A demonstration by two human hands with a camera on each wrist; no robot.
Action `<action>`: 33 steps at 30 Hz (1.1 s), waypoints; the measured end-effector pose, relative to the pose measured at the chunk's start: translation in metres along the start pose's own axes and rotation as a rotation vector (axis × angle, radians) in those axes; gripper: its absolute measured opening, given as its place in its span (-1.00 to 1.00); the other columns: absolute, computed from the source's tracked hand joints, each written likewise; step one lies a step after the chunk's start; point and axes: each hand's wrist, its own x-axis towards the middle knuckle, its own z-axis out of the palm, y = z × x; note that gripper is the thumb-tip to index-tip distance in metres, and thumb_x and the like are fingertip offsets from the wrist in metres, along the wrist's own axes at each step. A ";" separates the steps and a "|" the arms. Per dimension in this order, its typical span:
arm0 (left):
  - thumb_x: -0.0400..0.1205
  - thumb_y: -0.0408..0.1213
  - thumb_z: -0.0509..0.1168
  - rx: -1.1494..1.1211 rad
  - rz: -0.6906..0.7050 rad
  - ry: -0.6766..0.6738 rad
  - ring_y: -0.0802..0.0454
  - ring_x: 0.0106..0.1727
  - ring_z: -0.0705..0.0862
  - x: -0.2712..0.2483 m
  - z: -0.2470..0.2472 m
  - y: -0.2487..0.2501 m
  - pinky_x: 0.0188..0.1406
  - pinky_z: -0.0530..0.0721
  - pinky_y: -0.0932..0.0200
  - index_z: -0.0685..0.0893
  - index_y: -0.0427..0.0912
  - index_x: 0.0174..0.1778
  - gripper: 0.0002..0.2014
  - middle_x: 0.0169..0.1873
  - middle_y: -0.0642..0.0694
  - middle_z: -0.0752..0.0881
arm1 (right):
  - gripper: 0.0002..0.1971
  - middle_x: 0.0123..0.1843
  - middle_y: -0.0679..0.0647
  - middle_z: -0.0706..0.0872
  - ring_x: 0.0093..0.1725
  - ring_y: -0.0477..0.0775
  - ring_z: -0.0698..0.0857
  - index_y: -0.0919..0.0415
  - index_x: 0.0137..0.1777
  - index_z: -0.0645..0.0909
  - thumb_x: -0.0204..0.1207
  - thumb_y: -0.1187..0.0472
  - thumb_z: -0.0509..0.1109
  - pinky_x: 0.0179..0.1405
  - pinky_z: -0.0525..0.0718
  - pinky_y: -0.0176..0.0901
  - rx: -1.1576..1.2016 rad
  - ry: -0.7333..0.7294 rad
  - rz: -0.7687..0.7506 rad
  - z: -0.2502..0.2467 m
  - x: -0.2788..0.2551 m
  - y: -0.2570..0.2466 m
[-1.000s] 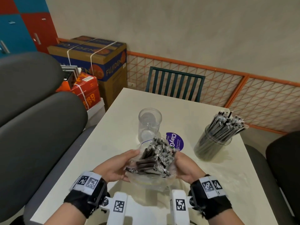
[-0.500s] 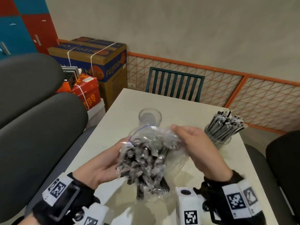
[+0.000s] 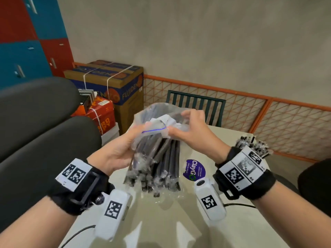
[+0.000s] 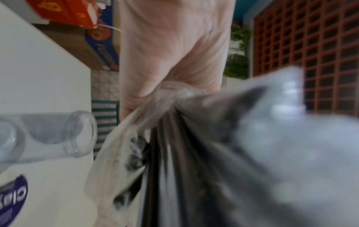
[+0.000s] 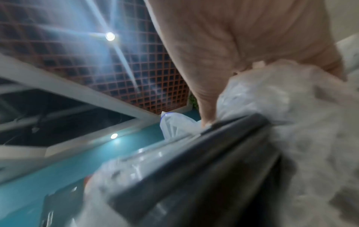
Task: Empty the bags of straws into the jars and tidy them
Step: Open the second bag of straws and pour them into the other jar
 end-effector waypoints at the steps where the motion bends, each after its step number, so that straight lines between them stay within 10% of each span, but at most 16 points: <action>1: 0.39 -0.04 0.54 0.048 0.069 0.013 -0.20 0.37 0.60 0.003 -0.004 0.002 0.45 0.49 -0.16 0.40 -0.13 0.52 -0.21 0.37 -0.27 0.60 | -0.18 0.31 0.01 0.25 0.34 -0.06 0.36 0.20 0.39 0.31 0.26 -0.24 0.50 0.34 0.34 -0.30 -0.007 -0.020 0.072 0.000 0.002 0.000; 3: 0.28 -0.06 0.59 0.175 0.173 0.009 -0.26 0.39 0.58 0.010 -0.009 0.003 0.44 0.50 -0.18 0.26 -0.15 0.58 -0.02 0.38 -0.31 0.58 | 0.04 0.44 0.03 0.36 0.40 -0.05 0.43 0.18 0.45 0.34 0.07 -0.44 0.50 0.42 0.46 -0.12 0.108 -0.051 0.158 0.000 0.005 0.004; 6: 0.54 -0.16 0.35 0.314 0.207 -0.066 -0.21 0.40 0.58 0.013 -0.004 -0.002 0.44 0.51 -0.09 0.36 -0.22 0.53 -0.37 0.36 -0.30 0.61 | -0.49 0.27 -0.02 0.71 0.24 -0.05 0.67 -0.01 0.22 0.61 0.35 -0.26 0.45 0.28 0.56 -0.01 0.440 -0.295 0.158 0.000 0.005 0.005; 11: 0.67 -0.30 0.17 0.572 0.131 -0.216 0.03 0.43 0.57 0.012 0.007 0.005 0.46 0.49 0.16 0.42 -0.16 0.50 -0.56 0.38 -0.09 0.63 | -0.36 0.20 0.14 0.76 0.17 0.11 0.73 0.20 0.34 0.46 0.31 -0.04 0.55 0.26 0.63 0.04 0.660 -0.364 0.166 0.000 0.005 0.010; 15: 0.70 -0.20 0.15 0.717 0.073 -0.123 0.09 0.37 0.61 0.021 0.004 0.019 0.45 0.46 0.12 0.58 -0.13 0.35 -0.68 0.29 -0.01 0.69 | 0.00 0.30 0.06 0.66 0.25 0.01 0.69 0.18 0.53 0.22 0.13 0.02 0.68 0.31 0.63 0.00 0.468 -0.254 0.102 -0.002 0.010 0.010; 19: 0.65 -0.07 0.17 0.629 0.084 -0.118 -0.02 0.38 0.61 0.028 0.011 0.025 0.40 0.49 0.13 0.55 -0.17 0.39 -0.57 0.33 -0.12 0.66 | -0.22 0.16 -0.07 0.63 0.11 -0.12 0.67 0.19 0.53 0.18 0.40 0.18 0.53 -0.06 0.65 -0.29 0.389 -0.251 0.057 -0.013 0.016 0.001; 25: 0.58 0.16 0.20 0.654 0.137 -0.160 0.07 0.32 0.66 0.046 0.027 0.036 0.35 0.58 0.13 0.43 -0.06 0.49 -0.41 0.33 -0.05 0.67 | -0.02 0.43 0.00 0.58 0.35 -0.06 0.63 -0.06 0.61 -0.03 0.35 0.04 0.57 0.41 0.57 0.03 0.385 -0.270 -0.021 -0.017 0.030 -0.002; 28: 0.60 0.13 0.04 0.740 0.140 -0.158 0.24 0.20 0.71 0.055 0.034 0.041 0.13 0.65 0.41 0.57 0.02 0.30 -0.54 0.15 0.14 0.75 | 0.08 0.44 -0.04 0.56 0.37 -0.08 0.60 -0.03 0.63 -0.10 0.29 0.00 0.60 0.44 0.54 0.01 0.351 -0.251 -0.017 -0.016 0.037 -0.002; 33: 0.48 0.23 0.15 0.779 0.270 -0.068 0.12 0.24 0.70 0.083 0.028 0.042 0.34 0.56 0.14 0.63 -0.08 0.31 -0.39 0.21 -0.01 0.74 | 0.11 0.36 -0.01 0.57 0.31 -0.07 0.61 0.15 0.64 -0.16 0.31 0.16 0.61 0.36 0.59 -0.13 0.286 -0.186 -0.007 -0.019 0.051 -0.001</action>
